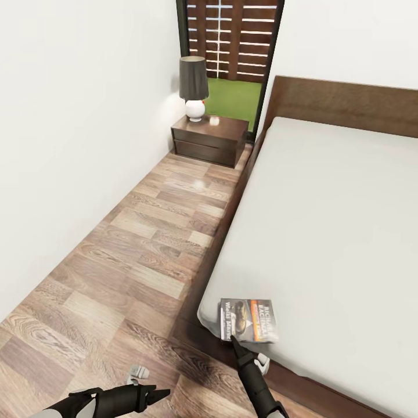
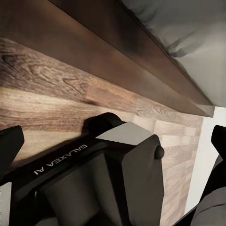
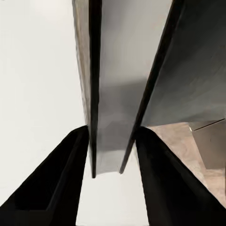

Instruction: In the bedroom, move the book from the bed onto either nightstand, and place the two sandals side by side next to the bed.

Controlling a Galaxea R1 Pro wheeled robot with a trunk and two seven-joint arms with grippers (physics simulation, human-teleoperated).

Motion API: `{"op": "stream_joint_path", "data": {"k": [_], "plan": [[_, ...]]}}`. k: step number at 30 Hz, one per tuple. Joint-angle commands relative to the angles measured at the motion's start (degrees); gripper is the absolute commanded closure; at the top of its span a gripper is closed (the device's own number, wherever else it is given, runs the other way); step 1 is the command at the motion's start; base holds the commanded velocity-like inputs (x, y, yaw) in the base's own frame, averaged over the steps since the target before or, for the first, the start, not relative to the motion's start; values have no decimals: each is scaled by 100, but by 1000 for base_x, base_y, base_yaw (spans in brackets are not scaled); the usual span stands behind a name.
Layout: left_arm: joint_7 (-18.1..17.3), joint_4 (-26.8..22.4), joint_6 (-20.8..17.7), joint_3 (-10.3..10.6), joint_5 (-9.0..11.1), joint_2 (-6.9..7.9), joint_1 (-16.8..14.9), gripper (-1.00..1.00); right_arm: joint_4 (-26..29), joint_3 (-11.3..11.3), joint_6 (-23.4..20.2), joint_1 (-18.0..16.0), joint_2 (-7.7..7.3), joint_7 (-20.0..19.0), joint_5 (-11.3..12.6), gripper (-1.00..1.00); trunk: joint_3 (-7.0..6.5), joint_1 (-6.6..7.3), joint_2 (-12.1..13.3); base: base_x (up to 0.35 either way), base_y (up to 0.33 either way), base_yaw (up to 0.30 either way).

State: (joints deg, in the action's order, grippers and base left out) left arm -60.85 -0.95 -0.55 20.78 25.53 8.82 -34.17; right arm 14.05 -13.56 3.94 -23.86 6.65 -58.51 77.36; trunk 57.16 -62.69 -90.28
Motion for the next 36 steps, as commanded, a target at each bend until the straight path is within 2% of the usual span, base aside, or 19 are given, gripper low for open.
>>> {"op": "stream_joint_path", "data": {"k": [1, 21, 36], "plan": [[-15, -2, -6, 49, 48, 0, -2, -100, -8, -38, 20, -4, -3, -11, 60, 100, 3, 0, -2, 0, 0, 0], [-23, -7, -6, 49, 44, 1, -2, -100, -8, -38, 20, -4, -3, -11, 60, 100, 3, 0, -2, 0, 0, 0], [-24, -10, -15, 49, 40, 5, -2, -100, -8, -37, 20, -4, -2, -11, 60, 100, -266, 330, 600, 0, 0, 0]]}}
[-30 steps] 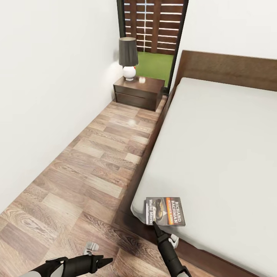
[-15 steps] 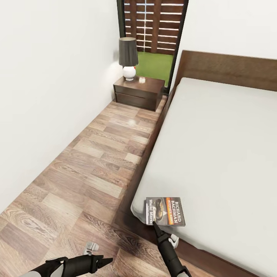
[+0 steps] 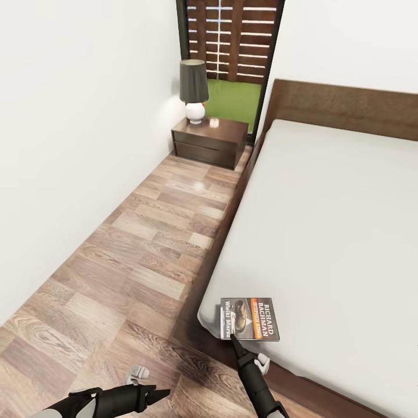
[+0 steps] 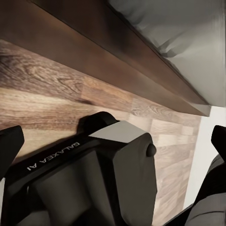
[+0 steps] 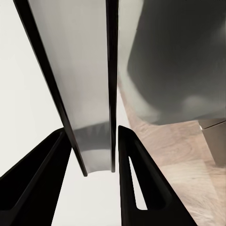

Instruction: In the bedroom, move the book from the bed onto either nightstand, and place the two sandals side by side next to the bed.

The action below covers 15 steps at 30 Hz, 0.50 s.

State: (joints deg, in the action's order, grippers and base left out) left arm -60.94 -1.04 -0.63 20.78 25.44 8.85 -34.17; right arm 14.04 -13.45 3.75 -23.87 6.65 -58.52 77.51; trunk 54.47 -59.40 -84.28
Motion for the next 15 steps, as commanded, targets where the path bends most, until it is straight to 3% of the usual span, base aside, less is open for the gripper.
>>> {"op": "stream_joint_path", "data": {"k": [1, 15], "plan": [[-15, -2, -7, 49, 49, 0, -2, -100, -6, -47, 38, -4, -2, -11, 45, 100, -15, 23, 40, 0, 0, 0], [-15, -2, -7, 49, 49, -2, -2, -100, -6, -48, 38, -4, -6, -11, 45, 100, -267, 330, 601, 0, 0, 0]]}}
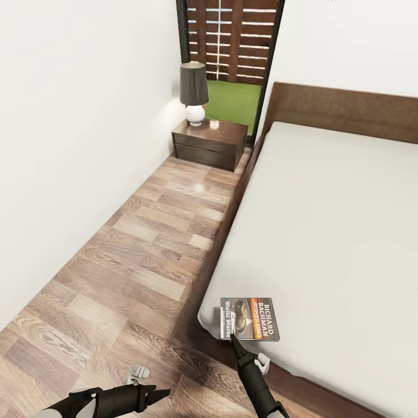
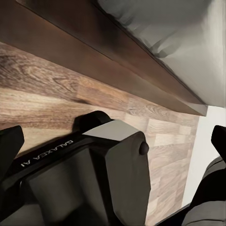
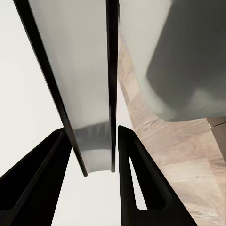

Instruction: In the bedroom, move the book from the bed onto either nightstand, and place the two sandals side by side next to the bed.

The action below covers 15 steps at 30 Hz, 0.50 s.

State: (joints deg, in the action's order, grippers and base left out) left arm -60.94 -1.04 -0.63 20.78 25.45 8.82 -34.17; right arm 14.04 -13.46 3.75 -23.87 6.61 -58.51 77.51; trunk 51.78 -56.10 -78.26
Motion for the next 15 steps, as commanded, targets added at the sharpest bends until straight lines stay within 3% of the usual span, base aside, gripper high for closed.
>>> {"op": "stream_joint_path", "data": {"k": [1, 15], "plan": [[-15, -2, -7, 49, 48, 2, -2, -100, -6, -48, 38, -4, -2, -11, 45, 100, -15, 23, 40, 0, 0, 0], [-15, -2, -7, 49, 48, 4, -2, -100, -6, -51, 39, -4, -2, -11, 45, 100, -267, 330, 601, 0, 0, 0]]}}
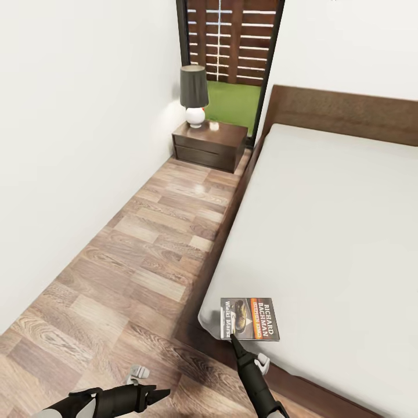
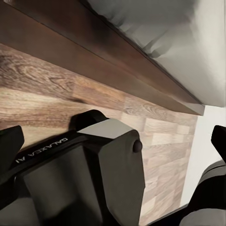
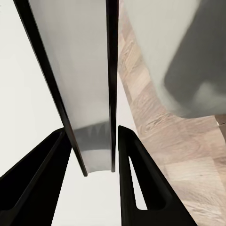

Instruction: In the bedroom, move the book from the bed onto either nightstand, and place the two sandals side by side next to the bed.

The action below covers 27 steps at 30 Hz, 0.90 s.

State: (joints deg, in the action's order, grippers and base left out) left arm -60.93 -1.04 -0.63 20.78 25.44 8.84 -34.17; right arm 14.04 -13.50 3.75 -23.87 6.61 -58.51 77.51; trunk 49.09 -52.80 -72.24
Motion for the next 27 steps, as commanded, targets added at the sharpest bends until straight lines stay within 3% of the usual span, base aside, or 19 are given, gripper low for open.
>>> {"op": "stream_joint_path", "data": {"k": [1, 27], "plan": [[-15, -2, -7, 49, 49, 1, -2, -100, -6, -47, 38, -4, -2, -11, 45, 100, -15, 23, 40, 0, 0, 0], [-9, -2, -16, 49, 55, -2, -2, -100, -6, -48, 46, -4, -2, -11, 45, 100, -482, 594, 1082, 0, 0, 0]]}}
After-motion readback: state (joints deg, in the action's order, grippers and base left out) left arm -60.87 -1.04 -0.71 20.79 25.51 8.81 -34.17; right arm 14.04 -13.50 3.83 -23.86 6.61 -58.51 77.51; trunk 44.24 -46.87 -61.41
